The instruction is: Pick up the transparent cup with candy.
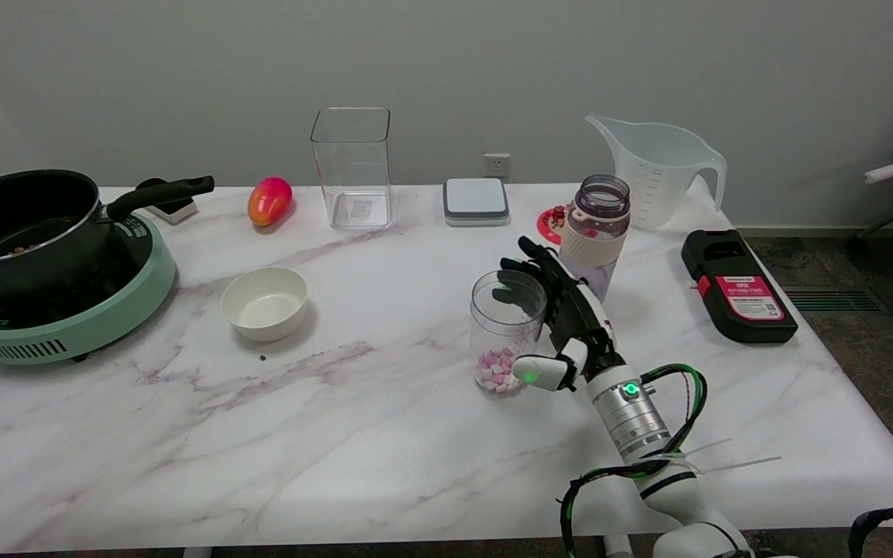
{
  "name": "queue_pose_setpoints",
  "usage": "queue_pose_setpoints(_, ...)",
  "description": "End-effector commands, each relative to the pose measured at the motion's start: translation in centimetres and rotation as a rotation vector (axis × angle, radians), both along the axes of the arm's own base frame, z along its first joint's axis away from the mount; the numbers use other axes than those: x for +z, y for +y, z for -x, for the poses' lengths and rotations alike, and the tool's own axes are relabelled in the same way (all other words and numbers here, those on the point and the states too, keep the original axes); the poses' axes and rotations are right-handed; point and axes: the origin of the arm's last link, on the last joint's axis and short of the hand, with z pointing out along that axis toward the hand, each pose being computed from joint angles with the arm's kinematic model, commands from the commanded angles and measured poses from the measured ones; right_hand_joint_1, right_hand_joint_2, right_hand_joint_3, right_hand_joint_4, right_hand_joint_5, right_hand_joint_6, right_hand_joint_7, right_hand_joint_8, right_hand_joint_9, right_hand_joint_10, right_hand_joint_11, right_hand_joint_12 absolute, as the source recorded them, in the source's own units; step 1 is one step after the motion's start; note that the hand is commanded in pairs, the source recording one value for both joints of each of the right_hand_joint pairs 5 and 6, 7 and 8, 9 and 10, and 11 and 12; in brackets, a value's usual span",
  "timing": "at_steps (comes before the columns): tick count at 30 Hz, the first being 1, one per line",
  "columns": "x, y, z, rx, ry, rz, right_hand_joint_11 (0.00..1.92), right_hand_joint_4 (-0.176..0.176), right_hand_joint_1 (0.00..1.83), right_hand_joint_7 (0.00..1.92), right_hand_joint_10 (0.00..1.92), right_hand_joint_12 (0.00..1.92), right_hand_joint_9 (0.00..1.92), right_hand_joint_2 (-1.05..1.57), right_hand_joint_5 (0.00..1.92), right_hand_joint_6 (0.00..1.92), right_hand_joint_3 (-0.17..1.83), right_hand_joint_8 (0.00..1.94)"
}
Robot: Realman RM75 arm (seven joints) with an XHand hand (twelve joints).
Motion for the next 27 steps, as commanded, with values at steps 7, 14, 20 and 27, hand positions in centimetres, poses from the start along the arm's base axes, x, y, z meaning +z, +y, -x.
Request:
queue_pose_setpoints(7,-1.41,-1.54,0.32,-0.018,0.04,-0.05,0.56,0.0,1.29,0.46,0.46,0.56,0.46,-0.61,0.22,0.22,1.05,0.46)
queue_pose_setpoints(14,-1.21,-1.61,0.29,-0.015,0.03,-0.036,0.8,0.0,1.4,0.81,0.75,0.8,0.75,0.14,0.56,0.56,0.63,0.81)
queue_pose_setpoints(20,-0.92,-1.63,0.36,-0.015,0.031,-0.025,0.96,0.0,1.44,1.12,1.09,0.96,1.09,0.51,0.9,0.9,0.59,1.12)
queue_pose_setpoints(27,-0.6,-1.57,0.16,0.002,0.024,-0.007,0.99,0.0,1.43,1.17,1.14,0.99,1.14,0.61,0.98,0.98,0.63,1.17)
